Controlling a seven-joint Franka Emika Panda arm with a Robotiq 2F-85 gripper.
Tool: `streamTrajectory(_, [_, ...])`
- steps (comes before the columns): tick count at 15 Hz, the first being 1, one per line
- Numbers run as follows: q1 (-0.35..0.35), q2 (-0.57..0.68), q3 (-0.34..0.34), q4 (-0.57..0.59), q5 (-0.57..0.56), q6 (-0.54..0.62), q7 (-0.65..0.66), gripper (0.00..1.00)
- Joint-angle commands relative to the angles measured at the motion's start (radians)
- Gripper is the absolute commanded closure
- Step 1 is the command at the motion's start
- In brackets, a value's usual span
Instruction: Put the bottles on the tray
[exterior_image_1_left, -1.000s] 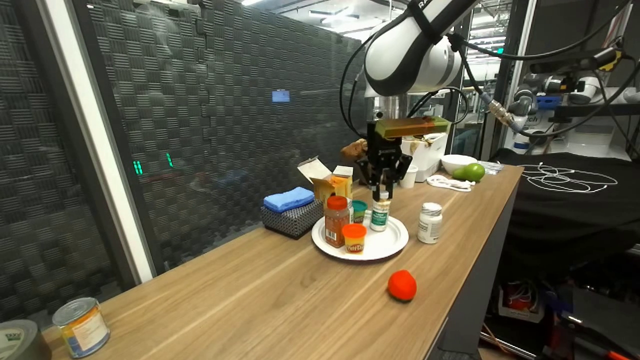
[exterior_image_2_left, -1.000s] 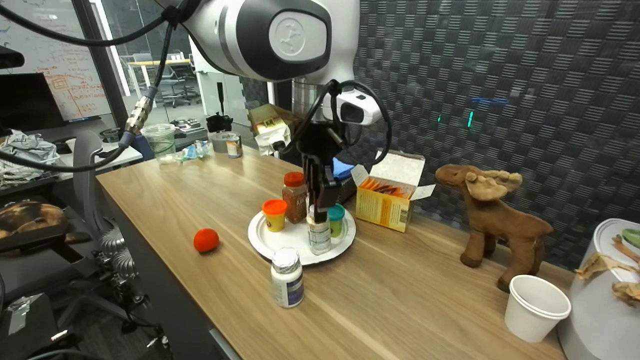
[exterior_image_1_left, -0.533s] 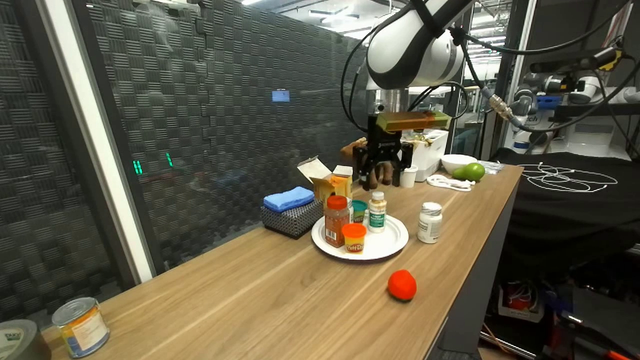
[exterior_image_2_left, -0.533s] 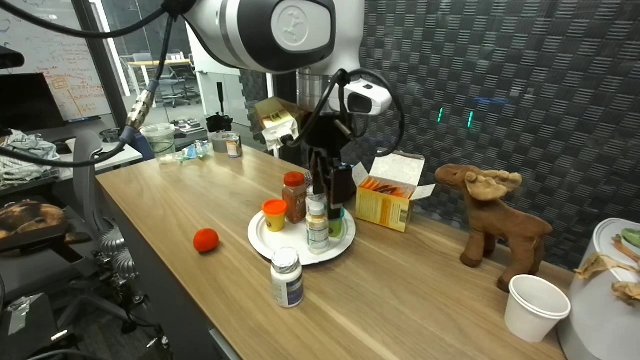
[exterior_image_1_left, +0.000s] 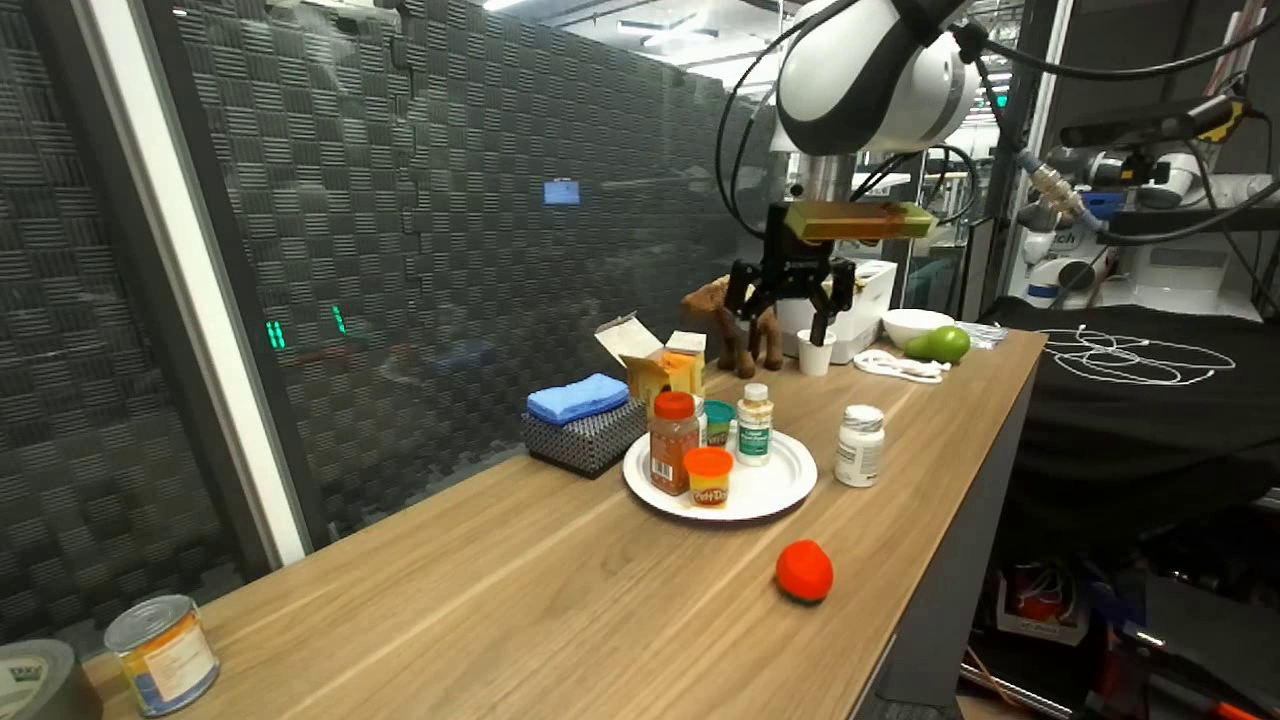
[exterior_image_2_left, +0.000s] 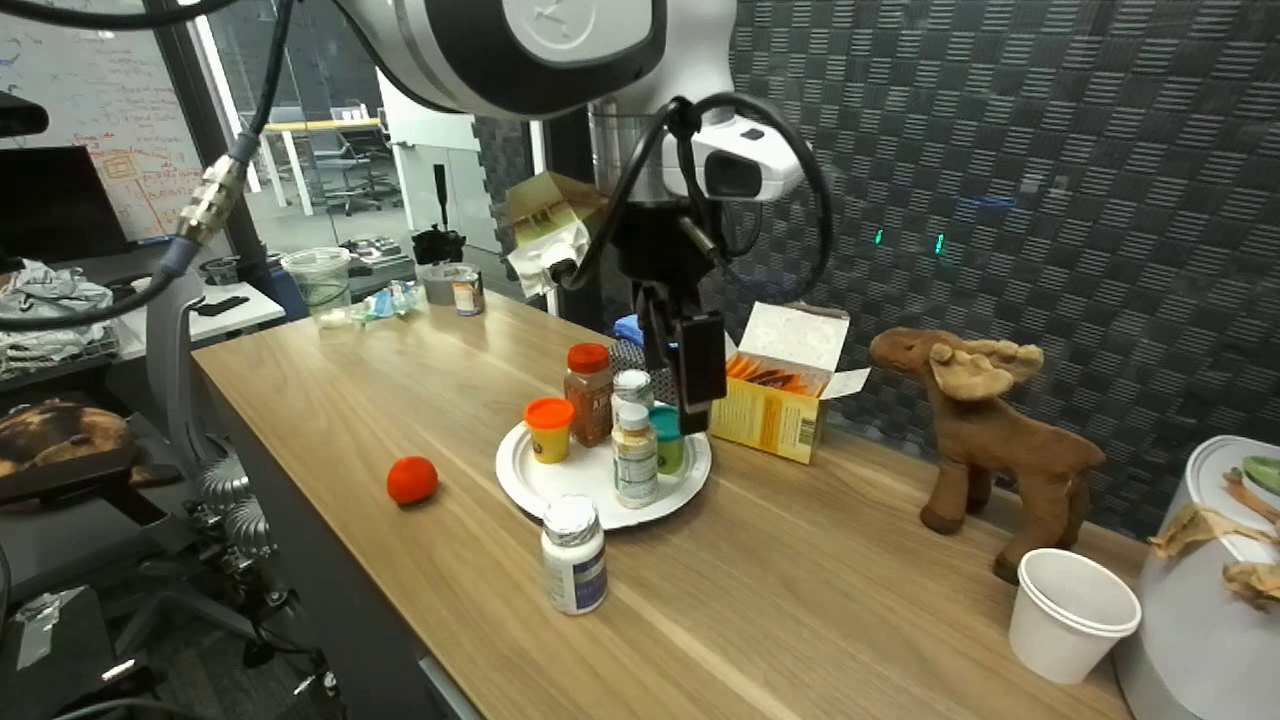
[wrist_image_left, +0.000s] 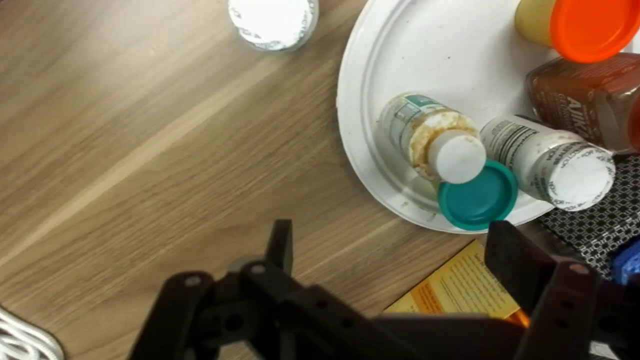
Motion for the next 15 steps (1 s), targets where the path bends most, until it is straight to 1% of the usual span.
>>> streamTrajectory(1, [-0.031,-0.115,-0.018,-0.130,0.014,0.046,-0.030,0.00])
streamTrajectory(4, [-0.058,-0.155,-0.026,-0.189,0.042,0.034,-0.074,0.00])
streamTrajectory(7, [-0.071,-0.165,-0.027,-0.223,0.064,0.023,-0.117,0.00])
streamTrajectory(11, [-0.071,-0.141,-0.022,-0.244,0.090,0.016,-0.167,0.00])
streamTrajectory(15, [-0.067,-0.111,-0.018,-0.250,0.082,0.021,-0.156,0.00])
